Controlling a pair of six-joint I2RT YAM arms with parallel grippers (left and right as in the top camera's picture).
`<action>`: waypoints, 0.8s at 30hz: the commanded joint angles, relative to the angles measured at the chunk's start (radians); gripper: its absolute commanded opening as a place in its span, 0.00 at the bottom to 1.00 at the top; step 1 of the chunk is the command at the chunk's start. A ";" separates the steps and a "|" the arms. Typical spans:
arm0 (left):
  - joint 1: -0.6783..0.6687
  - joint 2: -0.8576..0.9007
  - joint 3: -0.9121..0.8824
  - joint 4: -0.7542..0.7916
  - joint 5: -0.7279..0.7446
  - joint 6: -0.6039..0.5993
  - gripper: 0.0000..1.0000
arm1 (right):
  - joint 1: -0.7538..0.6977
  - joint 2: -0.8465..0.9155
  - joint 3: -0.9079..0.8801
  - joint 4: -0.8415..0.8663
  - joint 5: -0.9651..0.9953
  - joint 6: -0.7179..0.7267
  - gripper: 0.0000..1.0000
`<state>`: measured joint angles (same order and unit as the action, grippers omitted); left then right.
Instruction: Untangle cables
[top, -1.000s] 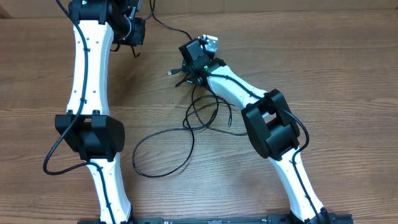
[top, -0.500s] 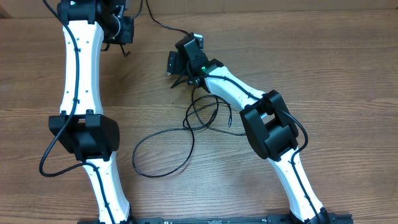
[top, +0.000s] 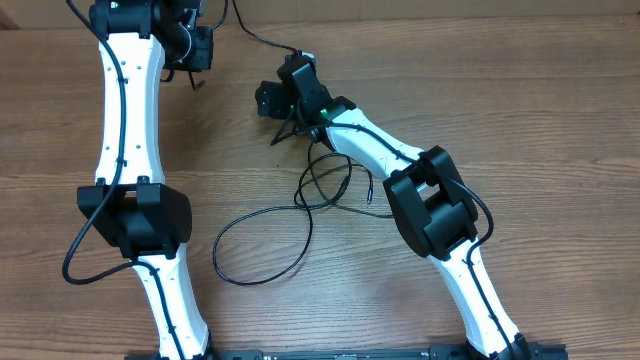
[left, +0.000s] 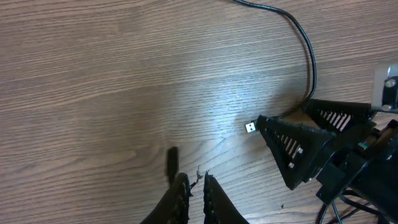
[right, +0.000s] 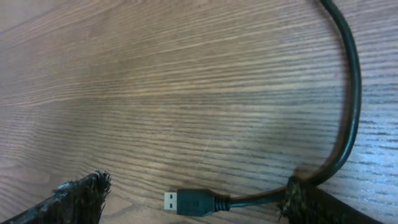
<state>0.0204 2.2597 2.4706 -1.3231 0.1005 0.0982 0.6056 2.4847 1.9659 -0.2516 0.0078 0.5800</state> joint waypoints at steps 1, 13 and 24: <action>-0.002 0.010 -0.002 0.002 0.009 -0.009 0.13 | 0.005 0.009 0.034 0.037 0.028 -0.005 0.91; -0.002 0.010 -0.002 -0.021 0.019 -0.009 0.38 | 0.003 0.046 0.034 -0.004 0.112 0.005 0.91; -0.002 0.010 -0.002 -0.055 0.031 -0.009 0.49 | -0.074 0.047 0.031 -0.106 0.153 -0.012 0.91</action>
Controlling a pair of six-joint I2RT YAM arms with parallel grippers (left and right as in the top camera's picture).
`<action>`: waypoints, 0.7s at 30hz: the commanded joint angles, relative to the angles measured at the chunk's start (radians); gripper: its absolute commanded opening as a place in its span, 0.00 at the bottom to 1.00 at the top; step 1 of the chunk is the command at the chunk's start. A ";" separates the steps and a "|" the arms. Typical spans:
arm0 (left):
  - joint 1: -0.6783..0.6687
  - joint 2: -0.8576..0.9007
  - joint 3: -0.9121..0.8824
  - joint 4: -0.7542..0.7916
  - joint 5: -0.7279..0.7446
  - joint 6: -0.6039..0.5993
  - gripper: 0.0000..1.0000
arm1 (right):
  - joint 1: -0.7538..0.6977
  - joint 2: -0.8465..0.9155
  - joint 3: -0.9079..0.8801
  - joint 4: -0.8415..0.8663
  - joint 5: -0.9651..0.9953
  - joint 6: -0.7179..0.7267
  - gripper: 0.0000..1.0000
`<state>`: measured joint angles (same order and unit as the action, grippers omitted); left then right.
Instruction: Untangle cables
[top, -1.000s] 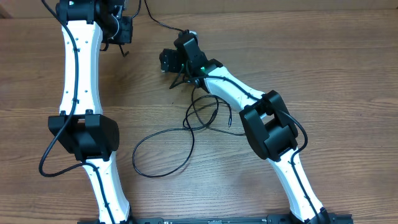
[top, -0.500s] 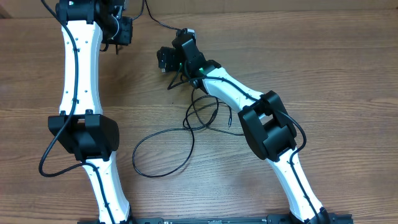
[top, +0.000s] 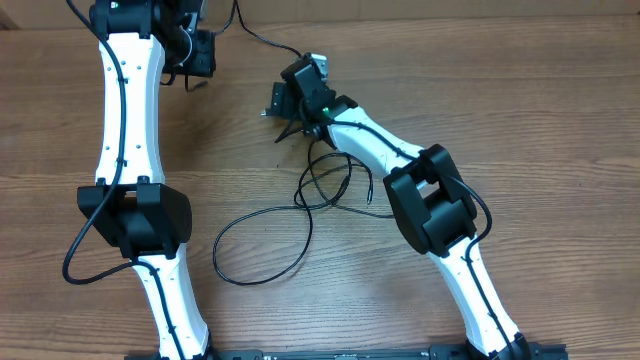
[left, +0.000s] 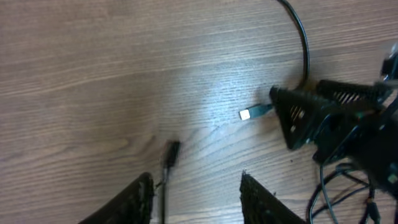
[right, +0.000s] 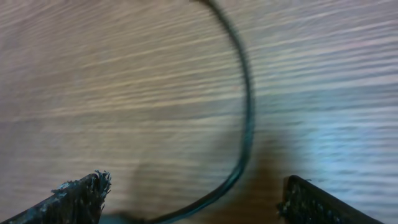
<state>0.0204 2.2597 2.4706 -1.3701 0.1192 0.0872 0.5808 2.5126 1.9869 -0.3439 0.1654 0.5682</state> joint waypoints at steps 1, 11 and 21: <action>-0.002 0.010 -0.002 -0.008 0.012 0.002 0.52 | -0.058 0.019 0.010 -0.009 -0.038 0.000 0.91; -0.002 0.010 -0.002 -0.007 0.011 0.003 0.91 | -0.080 0.018 0.010 -0.035 0.021 -0.026 0.89; -0.008 0.010 -0.002 -0.022 0.013 0.002 1.00 | -0.056 0.019 0.010 -0.054 0.105 -0.175 0.88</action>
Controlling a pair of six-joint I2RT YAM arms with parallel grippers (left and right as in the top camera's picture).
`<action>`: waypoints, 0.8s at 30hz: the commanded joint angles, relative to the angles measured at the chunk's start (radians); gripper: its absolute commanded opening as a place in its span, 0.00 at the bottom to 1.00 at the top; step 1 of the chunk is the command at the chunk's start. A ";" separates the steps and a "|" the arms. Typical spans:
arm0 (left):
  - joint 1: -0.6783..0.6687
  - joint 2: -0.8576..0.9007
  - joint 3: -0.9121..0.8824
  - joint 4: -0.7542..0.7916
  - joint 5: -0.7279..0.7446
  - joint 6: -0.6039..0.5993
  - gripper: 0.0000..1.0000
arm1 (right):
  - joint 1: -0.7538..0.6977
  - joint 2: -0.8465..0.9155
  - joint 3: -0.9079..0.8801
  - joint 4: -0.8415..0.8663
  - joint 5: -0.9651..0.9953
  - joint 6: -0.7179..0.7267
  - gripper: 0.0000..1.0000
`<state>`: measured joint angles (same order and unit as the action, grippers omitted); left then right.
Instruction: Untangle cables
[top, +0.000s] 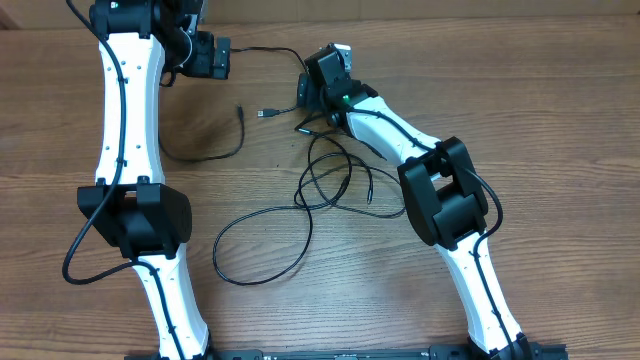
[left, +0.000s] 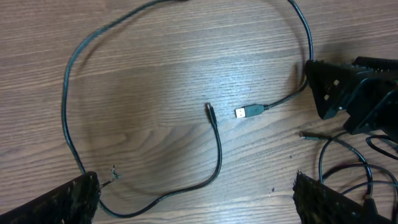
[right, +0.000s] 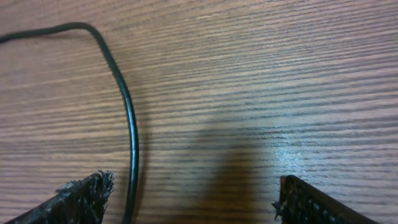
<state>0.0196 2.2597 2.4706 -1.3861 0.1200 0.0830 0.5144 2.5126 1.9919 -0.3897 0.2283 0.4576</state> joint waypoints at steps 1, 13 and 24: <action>-0.008 0.010 -0.002 -0.006 0.011 0.006 0.99 | 0.010 0.019 0.005 -0.007 0.046 -0.074 0.88; -0.008 0.010 -0.002 -0.009 0.011 0.006 1.00 | -0.015 0.064 0.005 -0.087 0.120 -0.127 0.88; -0.009 0.010 -0.002 -0.047 0.012 0.019 0.99 | -0.131 0.077 0.005 -0.200 0.276 -0.114 0.92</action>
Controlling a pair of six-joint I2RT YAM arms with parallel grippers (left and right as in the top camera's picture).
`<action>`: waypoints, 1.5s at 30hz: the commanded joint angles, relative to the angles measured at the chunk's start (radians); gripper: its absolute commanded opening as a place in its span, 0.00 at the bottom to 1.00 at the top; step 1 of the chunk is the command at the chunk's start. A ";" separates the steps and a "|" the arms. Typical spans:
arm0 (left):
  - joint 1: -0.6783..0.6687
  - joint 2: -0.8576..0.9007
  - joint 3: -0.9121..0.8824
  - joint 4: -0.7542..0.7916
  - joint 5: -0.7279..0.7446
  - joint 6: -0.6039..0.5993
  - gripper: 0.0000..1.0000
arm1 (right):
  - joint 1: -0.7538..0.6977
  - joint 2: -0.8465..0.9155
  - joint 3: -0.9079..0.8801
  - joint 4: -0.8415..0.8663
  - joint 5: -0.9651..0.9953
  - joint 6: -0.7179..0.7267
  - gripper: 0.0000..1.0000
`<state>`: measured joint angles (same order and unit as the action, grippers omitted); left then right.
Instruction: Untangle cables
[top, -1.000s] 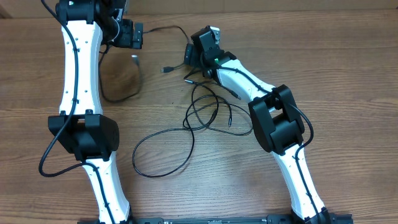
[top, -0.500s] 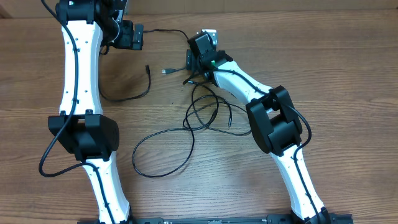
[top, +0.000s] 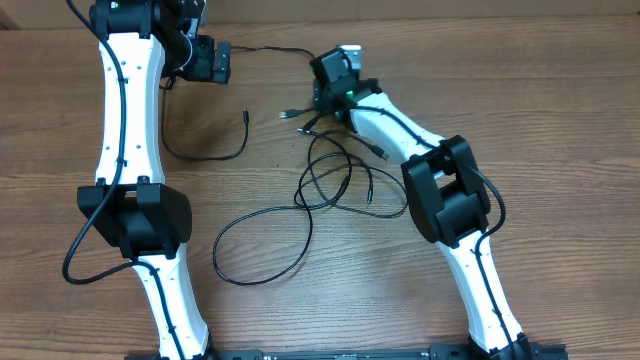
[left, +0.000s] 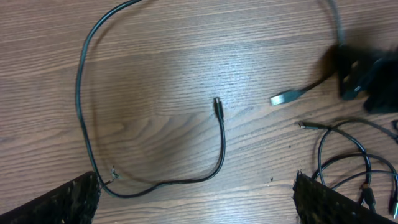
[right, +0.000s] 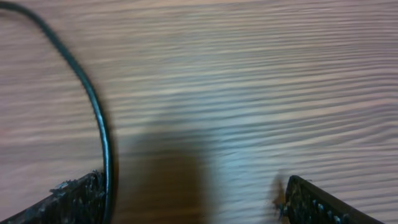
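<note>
A thin black cable (top: 215, 155) lies in an open curve on the wooden table, its small plug (left: 216, 102) pointing up. My left gripper (left: 202, 199) hangs wide open above it, holding nothing. A thicker black cable (top: 270, 48) runs from the table's far edge to my right gripper (top: 318, 100), and its silver USB plug (left: 283, 98) lies free on the wood. In the blurred right wrist view that cable (right: 93, 106) passes beside the left finger (right: 78, 199); the jaws stand wide apart. Several thin cables remain knotted in a tangle (top: 335, 180).
A large loose loop (top: 260, 250) of the tangle spreads toward the table's middle front. Both white arms (top: 130, 110) reach in from the near edge. Part of the tangle (left: 348, 162) shows at the right of the left wrist view.
My right gripper has shifted a little to the right, and the USB plug has slid right with its cable. The left gripper stays wide open above the thin cable.
At first my left gripper was shut low on the table at the thin cable's end, with the right gripper by the USB plug. Then the left jaws were partly open, the cable end lying below. Later they were wide open and higher, and the right gripper stood further right.
</note>
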<state>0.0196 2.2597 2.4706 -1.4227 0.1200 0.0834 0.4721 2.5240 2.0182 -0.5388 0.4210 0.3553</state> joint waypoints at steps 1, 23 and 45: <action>-0.011 0.010 -0.002 -0.018 0.012 0.037 0.99 | -0.111 0.065 -0.022 -0.059 0.083 -0.012 0.91; -0.244 0.010 -0.002 -0.077 0.011 0.198 0.99 | -0.754 0.065 -0.022 -0.085 -0.042 -0.013 0.63; -0.370 0.010 -0.002 -0.104 0.011 0.277 1.00 | -1.283 0.063 -0.021 -0.054 -0.316 -0.103 0.64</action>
<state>-0.3454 2.2597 2.4706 -1.5269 0.1200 0.3439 -0.8059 2.5237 2.0392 -0.5640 0.2199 0.2905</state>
